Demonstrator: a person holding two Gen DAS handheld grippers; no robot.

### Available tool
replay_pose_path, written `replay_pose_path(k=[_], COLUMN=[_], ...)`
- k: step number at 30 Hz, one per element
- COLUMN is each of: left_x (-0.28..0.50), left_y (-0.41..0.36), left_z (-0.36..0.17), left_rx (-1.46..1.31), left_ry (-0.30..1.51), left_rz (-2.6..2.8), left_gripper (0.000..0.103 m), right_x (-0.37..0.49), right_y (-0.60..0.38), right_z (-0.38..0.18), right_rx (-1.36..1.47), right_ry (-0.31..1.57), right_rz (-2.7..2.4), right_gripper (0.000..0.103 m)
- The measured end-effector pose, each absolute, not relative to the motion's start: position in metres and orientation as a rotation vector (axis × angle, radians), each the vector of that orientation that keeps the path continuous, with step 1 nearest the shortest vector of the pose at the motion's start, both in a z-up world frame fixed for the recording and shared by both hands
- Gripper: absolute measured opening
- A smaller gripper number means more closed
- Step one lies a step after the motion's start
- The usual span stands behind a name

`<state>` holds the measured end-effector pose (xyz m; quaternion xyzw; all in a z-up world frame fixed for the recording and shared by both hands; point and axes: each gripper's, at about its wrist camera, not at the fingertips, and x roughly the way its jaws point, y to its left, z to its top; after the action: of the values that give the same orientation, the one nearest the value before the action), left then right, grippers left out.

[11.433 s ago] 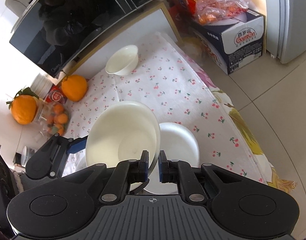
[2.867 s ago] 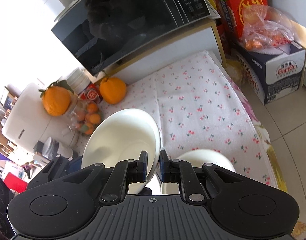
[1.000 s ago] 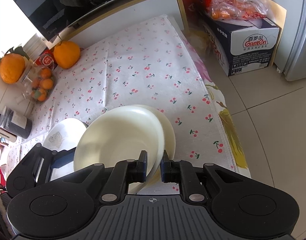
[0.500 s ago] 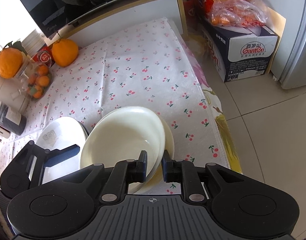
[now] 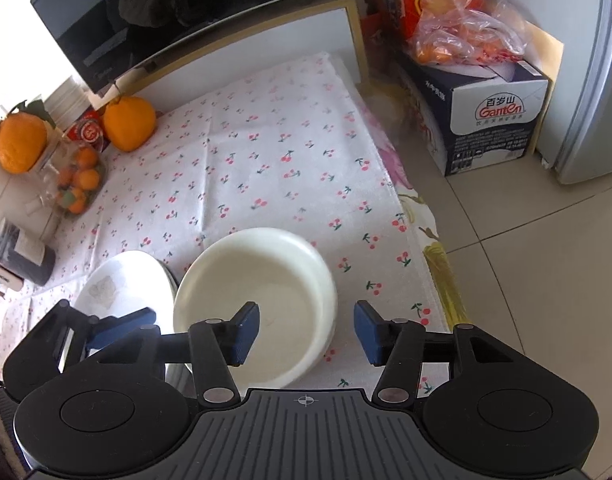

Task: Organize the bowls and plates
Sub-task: 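Grasp the nested bowls' rim with the left gripper while the right gripper grasps the opposite rim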

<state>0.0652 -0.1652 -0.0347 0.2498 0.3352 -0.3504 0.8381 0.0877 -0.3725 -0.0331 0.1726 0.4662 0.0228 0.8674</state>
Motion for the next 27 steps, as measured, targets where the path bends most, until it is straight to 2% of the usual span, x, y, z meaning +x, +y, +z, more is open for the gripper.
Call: replay_pose_path(k=[11,13,18,27], left_x=[0.063,0.061,0.06,0.072], left_y=[-0.16,-0.159,-0.156,-0.157], left_z=[-0.032,-0.031,-0.028,-0.024], left_rx=[0.544,0.558,0.601,0.729], left_ry=[0.688,0.672,0.648,0.633], left_rz=[-0.752,-0.769,-0.823,-0.938], left_gripper=[0.103,0.103,0.103,0.103], right_x=[0.079,0.076,0.067,0.05], right_y=[-0.385,-0.387,-0.393,-0.387], right_z=[-0.032,-0.031,-0.031,-0.044], right_rx=[0.345,0.322,0.276,0.043], right_ry=[0.918,0.895,0.849,0.834], right_rz=[0.047,0.056,0.101,0.252], right_gripper=[0.066,0.072,0.079,0.086])
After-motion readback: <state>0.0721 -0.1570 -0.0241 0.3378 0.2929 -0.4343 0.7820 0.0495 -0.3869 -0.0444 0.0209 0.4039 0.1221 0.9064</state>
